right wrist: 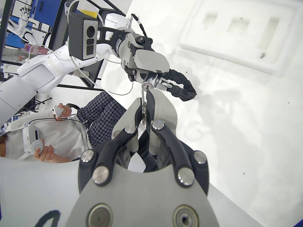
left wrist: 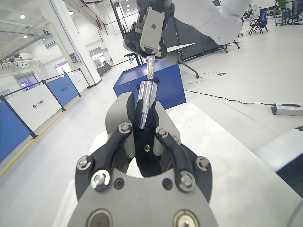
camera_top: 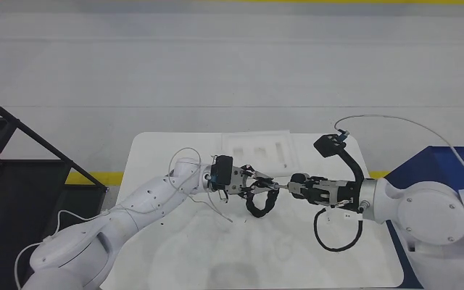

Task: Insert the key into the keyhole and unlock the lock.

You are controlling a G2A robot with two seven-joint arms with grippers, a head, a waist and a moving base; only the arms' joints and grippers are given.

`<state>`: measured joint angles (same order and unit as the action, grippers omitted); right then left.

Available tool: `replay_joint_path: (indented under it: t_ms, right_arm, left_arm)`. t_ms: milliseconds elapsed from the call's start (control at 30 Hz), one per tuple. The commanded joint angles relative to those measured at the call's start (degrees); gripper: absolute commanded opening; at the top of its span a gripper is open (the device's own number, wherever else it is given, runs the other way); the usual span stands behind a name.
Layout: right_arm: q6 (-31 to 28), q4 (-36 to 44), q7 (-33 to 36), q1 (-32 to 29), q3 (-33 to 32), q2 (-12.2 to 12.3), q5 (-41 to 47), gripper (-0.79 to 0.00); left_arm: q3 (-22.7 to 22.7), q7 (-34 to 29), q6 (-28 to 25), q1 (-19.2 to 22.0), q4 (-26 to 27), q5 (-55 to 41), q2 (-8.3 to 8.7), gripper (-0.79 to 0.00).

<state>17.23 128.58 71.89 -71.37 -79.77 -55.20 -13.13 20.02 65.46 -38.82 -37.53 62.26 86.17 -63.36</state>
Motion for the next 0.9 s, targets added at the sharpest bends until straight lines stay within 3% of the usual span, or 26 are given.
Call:
replay_joint_path:
  t_ms: [0,867]
  right_arm:
    - [0.23,0.05,-0.06,-0.08,0.00,0.08,-0.11,-0.785]
    - [1.65,-0.27,-1.93,0.08,1.62,0.95,-0.64,-0.785]
  left_arm:
    - [0.07,0.06,0.06,-0.02,-0.28,-0.09,-0.12,-0.785]
    - [2.15,0.58,0.58,-0.95,-0.39,2.25,-0.40,-0.785]
